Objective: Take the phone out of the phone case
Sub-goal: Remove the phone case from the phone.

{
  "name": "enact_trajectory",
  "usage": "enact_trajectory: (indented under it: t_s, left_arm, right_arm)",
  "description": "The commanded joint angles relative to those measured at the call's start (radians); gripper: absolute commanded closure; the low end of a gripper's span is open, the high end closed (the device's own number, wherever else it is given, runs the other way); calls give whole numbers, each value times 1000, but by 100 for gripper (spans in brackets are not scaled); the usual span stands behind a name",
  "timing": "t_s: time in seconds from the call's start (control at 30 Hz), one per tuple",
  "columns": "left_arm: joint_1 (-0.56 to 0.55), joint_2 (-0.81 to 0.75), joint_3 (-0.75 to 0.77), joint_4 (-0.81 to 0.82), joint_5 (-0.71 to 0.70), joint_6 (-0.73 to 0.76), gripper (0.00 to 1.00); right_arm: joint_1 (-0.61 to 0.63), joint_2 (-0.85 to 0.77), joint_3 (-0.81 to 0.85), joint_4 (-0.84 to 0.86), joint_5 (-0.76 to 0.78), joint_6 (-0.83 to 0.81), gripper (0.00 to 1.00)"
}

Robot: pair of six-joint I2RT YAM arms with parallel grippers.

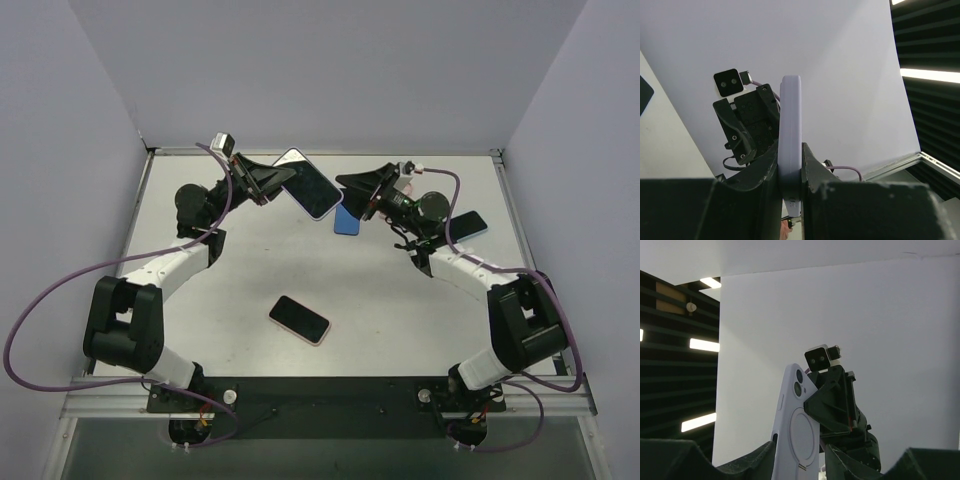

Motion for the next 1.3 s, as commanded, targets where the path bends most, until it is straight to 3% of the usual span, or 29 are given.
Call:
enact_trajectory:
  t_s: [0.0,0.47,1.03,1.27]
  left_arm:
    - [5,-27,17,67,-43,-14,100]
    - [10,-12,13,35,-43,1,100]
    - [11,2,-3,30,-43,4,100]
    - [11,2,0,30,-44,3,100]
  right_arm:
    - [8,-37,-20,395,14,-35,61]
    - [8,-156,-133,395,133,-107,61]
    - [38,-153,-74,393,76,-134,62]
    - [48,-136,-77,393,85,-127,69]
